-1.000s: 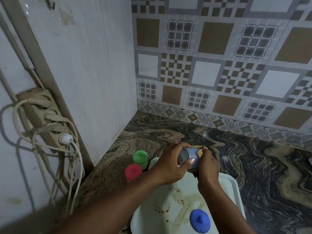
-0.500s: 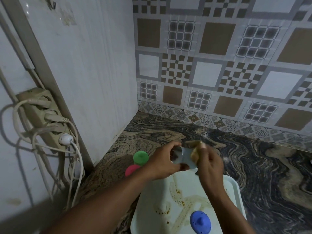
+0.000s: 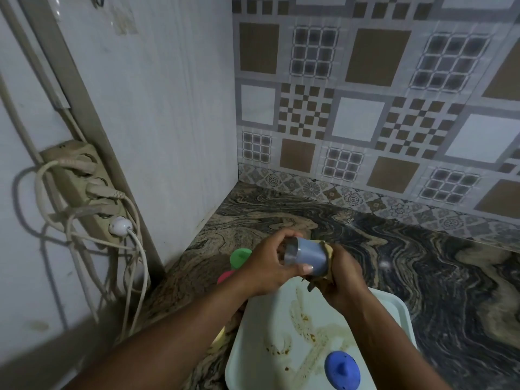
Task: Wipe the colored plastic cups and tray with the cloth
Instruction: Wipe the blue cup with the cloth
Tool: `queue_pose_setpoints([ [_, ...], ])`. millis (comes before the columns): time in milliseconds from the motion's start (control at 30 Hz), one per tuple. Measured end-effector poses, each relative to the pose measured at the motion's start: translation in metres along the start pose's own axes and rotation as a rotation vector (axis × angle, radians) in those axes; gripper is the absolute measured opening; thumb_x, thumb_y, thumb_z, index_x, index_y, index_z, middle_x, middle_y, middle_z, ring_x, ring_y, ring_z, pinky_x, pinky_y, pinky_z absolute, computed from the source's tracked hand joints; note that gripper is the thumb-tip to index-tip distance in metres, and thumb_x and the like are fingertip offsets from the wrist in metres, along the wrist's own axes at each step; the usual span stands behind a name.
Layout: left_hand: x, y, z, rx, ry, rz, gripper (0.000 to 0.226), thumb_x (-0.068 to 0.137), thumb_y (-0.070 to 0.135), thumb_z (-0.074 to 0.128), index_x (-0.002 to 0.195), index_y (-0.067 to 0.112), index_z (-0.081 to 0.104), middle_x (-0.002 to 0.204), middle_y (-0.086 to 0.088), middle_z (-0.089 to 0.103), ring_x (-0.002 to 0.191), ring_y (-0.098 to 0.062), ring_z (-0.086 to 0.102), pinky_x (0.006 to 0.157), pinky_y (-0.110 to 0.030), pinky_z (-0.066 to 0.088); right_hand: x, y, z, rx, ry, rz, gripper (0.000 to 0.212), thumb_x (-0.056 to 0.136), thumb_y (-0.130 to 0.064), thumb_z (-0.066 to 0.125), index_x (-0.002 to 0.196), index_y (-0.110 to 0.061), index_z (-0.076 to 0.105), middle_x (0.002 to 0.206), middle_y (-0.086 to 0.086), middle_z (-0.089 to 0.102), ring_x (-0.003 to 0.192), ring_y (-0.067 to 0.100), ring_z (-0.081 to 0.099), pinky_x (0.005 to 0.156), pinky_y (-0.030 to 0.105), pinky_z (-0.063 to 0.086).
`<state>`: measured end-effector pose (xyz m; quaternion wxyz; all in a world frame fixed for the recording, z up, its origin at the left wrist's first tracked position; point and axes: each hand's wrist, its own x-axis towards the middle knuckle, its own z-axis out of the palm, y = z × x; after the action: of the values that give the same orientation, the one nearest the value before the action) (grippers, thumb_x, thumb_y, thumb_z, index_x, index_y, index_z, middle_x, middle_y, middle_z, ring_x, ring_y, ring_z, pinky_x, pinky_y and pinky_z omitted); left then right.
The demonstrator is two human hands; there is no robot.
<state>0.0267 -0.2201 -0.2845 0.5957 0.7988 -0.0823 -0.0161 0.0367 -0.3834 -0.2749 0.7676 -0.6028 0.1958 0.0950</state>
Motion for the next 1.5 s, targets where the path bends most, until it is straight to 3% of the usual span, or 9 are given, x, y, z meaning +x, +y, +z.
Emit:
queue_pose_setpoints([
  [267, 0.011, -0.008, -0.014, -0.004, 0.290, -0.117, 0.054, 0.080, 0.031, 0.083, 0.124, 0.033, 0.051, 0.118, 0.014, 0.054, 0.104, -0.006, 0.057, 0.082, -0.027, 0.055, -0.021, 0.001, 0.022, 0.051, -0.046, -0.037, 0.039, 0.107, -0.023, 0.043, 0.099, 0.003, 0.071, 0.087, 0.024, 0.076, 0.087, 0.041, 0.074, 0.077, 0.047, 0.056],
  [400, 0.012, -0.007, -0.027, -0.734, 0.143, -0.357, 0.051, 0.082, 0.019, 0.078, 0.129, 0.010, 0.061, 0.130, -0.018, 0.065, 0.114, -0.031, 0.066, 0.089, -0.038, 0.059, -0.019, 0.003, 0.017, -0.193, 0.114, -0.556, 0.037, 0.108, -0.036, 0.041, 0.100, -0.020, 0.073, 0.081, 0.014, 0.072, 0.067, 0.029, 0.066, 0.048, 0.034, 0.049],
  [567, 0.005, -0.005, -0.026, -0.971, -0.033, -0.387, 0.039, 0.093, 0.016, 0.064, 0.129, 0.000, 0.063, 0.119, -0.023, 0.068, 0.101, -0.032, 0.069, 0.085, -0.042, 0.060, -0.006, 0.024, 0.018, -0.752, -0.154, -1.089, 0.046, 0.107, -0.034, 0.039, 0.150, -0.022, 0.047, 0.153, -0.003, 0.050, 0.140, 0.003, 0.044, 0.107, 0.019, 0.043],
  [633, 0.004, -0.008, -0.026, -0.931, -0.073, -0.387, 0.037, 0.093, 0.016, 0.066, 0.126, 0.001, 0.067, 0.119, -0.023, 0.068, 0.102, -0.031, 0.068, 0.092, -0.043, 0.059, -0.003, 0.023, 0.019, -0.694, -0.143, -0.990, 0.050, 0.107, -0.043, 0.033, 0.150, -0.021, 0.048, 0.150, -0.002, 0.054, 0.136, 0.005, 0.050, 0.106, 0.024, 0.046],
  [800, 0.009, -0.012, -0.023, -0.892, -0.041, -0.322, 0.041, 0.091, 0.016, 0.069, 0.130, 0.003, 0.065, 0.131, -0.027, 0.062, 0.113, -0.037, 0.062, 0.097, -0.044, 0.055, -0.009, 0.004, 0.027, -0.299, -0.077, -0.359, 0.049, 0.108, -0.041, 0.038, 0.104, -0.003, 0.068, 0.064, 0.021, 0.063, 0.048, 0.023, 0.058, 0.046, 0.032, 0.046],
  [1000, 0.021, -0.006, -0.024, -0.418, 0.149, -0.239, 0.052, 0.080, 0.037, 0.081, 0.126, 0.020, 0.063, 0.125, -0.009, 0.068, 0.112, -0.026, 0.068, 0.097, -0.048, 0.056, -0.028, 0.003, 0.032, -0.445, -0.005, -0.369, 0.037, 0.108, -0.029, 0.042, 0.089, -0.008, 0.066, 0.067, 0.018, 0.068, 0.044, 0.029, 0.056, 0.035, 0.027, 0.043],
  [1167, 0.035, -0.014, -0.043, 0.113, 0.245, -0.181, 0.058, 0.078, 0.039, 0.082, 0.129, 0.033, 0.056, 0.129, 0.002, 0.055, 0.113, -0.020, 0.059, 0.093, -0.039, 0.054, -0.010, -0.011, 0.013, 0.062, 0.047, -0.062, 0.037, 0.105, -0.024, 0.047, 0.098, 0.006, 0.067, 0.076, 0.026, 0.067, 0.058, 0.033, 0.057, 0.050, 0.033, 0.043],
  [1300, 0.052, -0.034, -0.052, 0.439, 0.167, -0.159, 0.069, 0.079, 0.029, 0.082, 0.140, 0.026, 0.050, 0.141, -0.006, 0.047, 0.123, -0.026, 0.049, 0.088, -0.030, 0.040, 0.014, -0.009, -0.002, 0.287, 0.052, 0.193, 0.036, 0.105, -0.025, 0.043, 0.114, 0.001, 0.066, 0.114, 0.023, 0.070, 0.082, 0.036, 0.066, 0.065, 0.042, 0.057],
  [1500, 0.081, -0.059, -0.042, 0.752, -0.037, -0.230, 0.083, 0.081, 0.035, 0.077, 0.151, 0.022, 0.035, 0.151, -0.009, 0.032, 0.132, -0.035, 0.045, 0.100, -0.046, 0.047, 0.026, 0.005, 0.003, 0.266, -0.050, 0.250, 0.050, 0.101, -0.043, 0.055, 0.108, 0.005, 0.068, 0.105, 0.023, 0.066, 0.086, 0.033, 0.067, 0.082, 0.044, 0.055],
])
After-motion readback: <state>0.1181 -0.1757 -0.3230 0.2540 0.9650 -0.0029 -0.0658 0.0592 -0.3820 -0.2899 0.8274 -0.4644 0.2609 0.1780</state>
